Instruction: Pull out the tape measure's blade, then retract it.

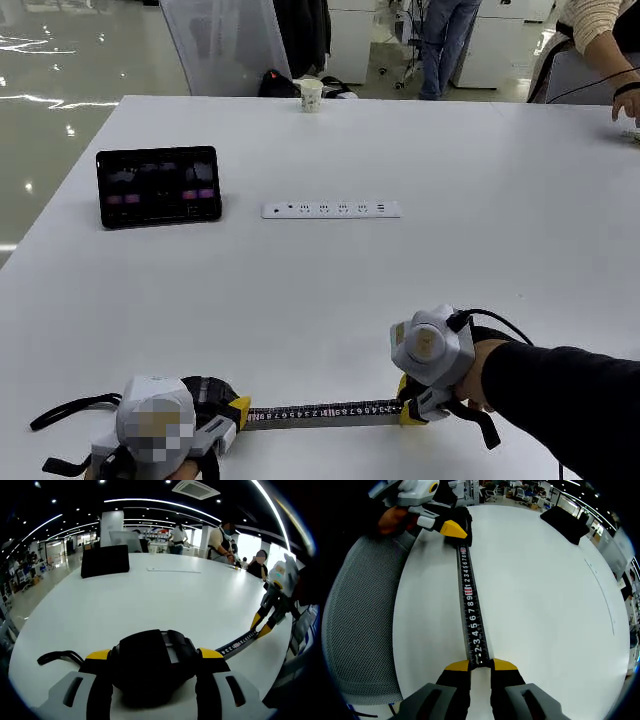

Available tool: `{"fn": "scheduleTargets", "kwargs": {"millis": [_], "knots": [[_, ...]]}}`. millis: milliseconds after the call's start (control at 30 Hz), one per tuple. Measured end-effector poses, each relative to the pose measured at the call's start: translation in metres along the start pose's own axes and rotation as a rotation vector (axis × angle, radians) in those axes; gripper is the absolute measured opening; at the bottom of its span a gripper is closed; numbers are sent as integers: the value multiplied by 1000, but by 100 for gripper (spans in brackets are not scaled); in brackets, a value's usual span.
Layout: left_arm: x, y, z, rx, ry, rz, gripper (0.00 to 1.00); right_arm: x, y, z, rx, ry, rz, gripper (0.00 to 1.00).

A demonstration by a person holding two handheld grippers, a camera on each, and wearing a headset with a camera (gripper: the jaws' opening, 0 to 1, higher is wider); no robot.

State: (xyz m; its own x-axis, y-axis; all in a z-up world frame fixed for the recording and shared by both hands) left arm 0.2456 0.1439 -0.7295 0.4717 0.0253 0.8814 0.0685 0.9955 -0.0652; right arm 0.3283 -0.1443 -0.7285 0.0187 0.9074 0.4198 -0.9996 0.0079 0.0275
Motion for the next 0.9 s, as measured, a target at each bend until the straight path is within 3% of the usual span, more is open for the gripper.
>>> {"fn": "scheduleTargets", "kwargs": {"millis": [900], "knots": [[0, 0, 0, 1, 10, 0, 62, 7, 1, -3, 0, 2, 14, 11]]}}
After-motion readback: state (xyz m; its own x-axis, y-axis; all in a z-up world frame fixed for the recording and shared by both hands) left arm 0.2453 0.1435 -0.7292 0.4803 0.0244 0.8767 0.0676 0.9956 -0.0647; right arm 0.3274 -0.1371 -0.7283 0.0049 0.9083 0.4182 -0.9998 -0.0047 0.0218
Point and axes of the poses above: the centre of the closed fingertips' face, and the gripper's own axes: z roughly backward along the fingers, y roughly to its left, x roughly out of its top, the point moved 9 cm from there along z, roughly backward along the fingers, and after that the axes turned 6 degrees about -y, right-handed, at the moved point
